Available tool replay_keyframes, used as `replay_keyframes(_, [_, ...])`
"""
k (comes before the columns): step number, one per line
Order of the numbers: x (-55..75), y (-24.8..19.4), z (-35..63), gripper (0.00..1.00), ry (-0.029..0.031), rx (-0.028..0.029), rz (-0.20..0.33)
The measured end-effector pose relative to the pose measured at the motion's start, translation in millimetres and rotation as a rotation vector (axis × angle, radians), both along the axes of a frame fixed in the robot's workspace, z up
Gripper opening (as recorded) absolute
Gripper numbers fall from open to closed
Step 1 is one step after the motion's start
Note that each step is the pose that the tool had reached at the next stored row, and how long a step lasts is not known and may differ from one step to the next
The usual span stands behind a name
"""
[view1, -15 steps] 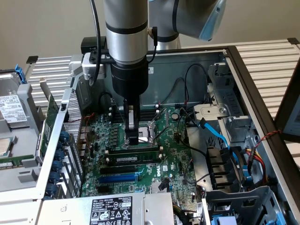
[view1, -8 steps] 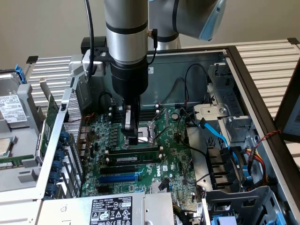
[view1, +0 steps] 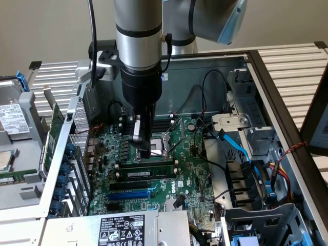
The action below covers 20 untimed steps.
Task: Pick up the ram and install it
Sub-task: 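Press down the ram until it locks into place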
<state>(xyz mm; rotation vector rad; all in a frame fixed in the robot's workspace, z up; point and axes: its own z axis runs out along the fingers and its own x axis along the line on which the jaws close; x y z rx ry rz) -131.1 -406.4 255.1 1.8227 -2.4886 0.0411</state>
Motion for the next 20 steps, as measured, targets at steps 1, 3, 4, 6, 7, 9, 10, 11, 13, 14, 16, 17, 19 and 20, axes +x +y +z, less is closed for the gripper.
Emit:
replay_keyframes(1, [0.0,0.0,0.0,0.11,0.0000,0.0000,-0.016])
replay_keyframes(3, [0.0,0.0,-0.1,0.11,-0.0001,0.0001,-0.047])
replay_keyframes(4, [0.0,0.0,0.0,0.11,0.0000,0.0000,-0.063])
replay_keyframes(6, [0.0,0.0,0.0,0.11,0.0000,0.0000,-0.096])
replay_keyframes(7, [0.0,0.0,0.0,0.11,0.0000,0.0000,-0.113])
replay_keyframes(9, [0.0,0.0,-0.1,0.11,0.0000,0.0000,-0.146])
replay_keyframes(10, [0.0,0.0,-0.1,0.11,0.0000,0.0000,-0.162])
replay_keyframes(11, [0.0,0.0,-0.2,0.11,0.0000,0.0000,-0.178])
replay_keyframes(13, [0.0,0.0,-0.3,0.11,0.0000,-0.0001,-0.210])
replay_keyframes(14, [0.0,0.0,-0.4,0.11,0.0000,-0.0001,-0.227])
replay_keyframes(16, [0.0,0.0,-0.6,0.11,0.0000,0.0000,-0.260])
replay_keyframes(17, [0.0,0.0,-0.6,0.11,0.0000,-0.0001,-0.276])
replay_keyframes(19, [0.0,0.0,-0.6,0.11,0.0000,-0.0001,-0.306])
replay_keyframes(20, [0.0,0.0,-0.7,0.11,0.0000,-0.0001,-0.322])
